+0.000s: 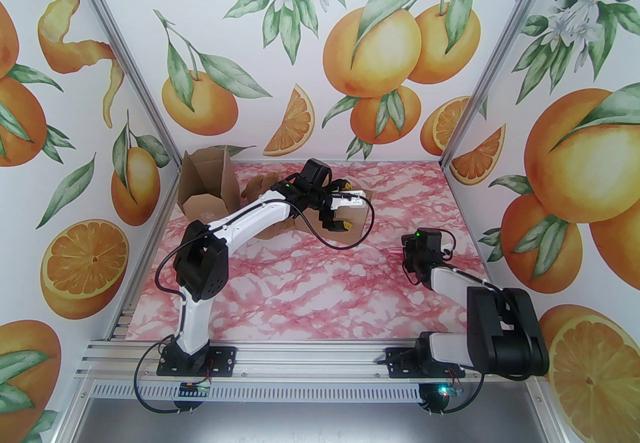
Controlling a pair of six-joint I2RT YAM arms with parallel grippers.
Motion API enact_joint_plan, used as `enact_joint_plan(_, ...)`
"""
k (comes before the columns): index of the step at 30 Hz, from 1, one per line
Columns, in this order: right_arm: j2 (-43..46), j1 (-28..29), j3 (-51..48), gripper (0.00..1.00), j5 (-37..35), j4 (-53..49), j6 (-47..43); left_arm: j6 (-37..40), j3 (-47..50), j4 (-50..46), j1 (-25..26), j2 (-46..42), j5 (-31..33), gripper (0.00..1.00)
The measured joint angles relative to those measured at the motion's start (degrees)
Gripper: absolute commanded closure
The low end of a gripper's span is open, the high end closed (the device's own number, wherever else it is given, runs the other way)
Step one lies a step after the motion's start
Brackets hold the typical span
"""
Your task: Unpack the express box
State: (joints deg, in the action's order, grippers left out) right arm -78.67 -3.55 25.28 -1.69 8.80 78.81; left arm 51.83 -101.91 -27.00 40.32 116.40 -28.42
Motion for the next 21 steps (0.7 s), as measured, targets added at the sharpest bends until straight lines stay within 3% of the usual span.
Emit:
enact_joint_plan(6,7.0,-0.2,1.4,0.0,-2.6,-5.9,-3.6,-0.9,-1.5,-2.3,0.0,-0.8,1.5,0.0)
enact_joint_plan(12,15.9,0.6,6.0,0.0,-5.4,-11.4,-14.3,-6.8,-3.3,-3.8,-0.2,-3.7,3.5,0.0)
enact_joint_plan(16,10.8,6.2,15.8,0.0,-5.0,-11.1,-24.7,-15.8,-6.8,-5.9,-1.5,-4.9,5.1,0.0)
enact_joint_plan(21,-1.8,10.4,27.5,0.0,3.6,-4.9,-34.4,-31.5,-5.7,-7.2,-6.8,-8.9,5.4,0.0)
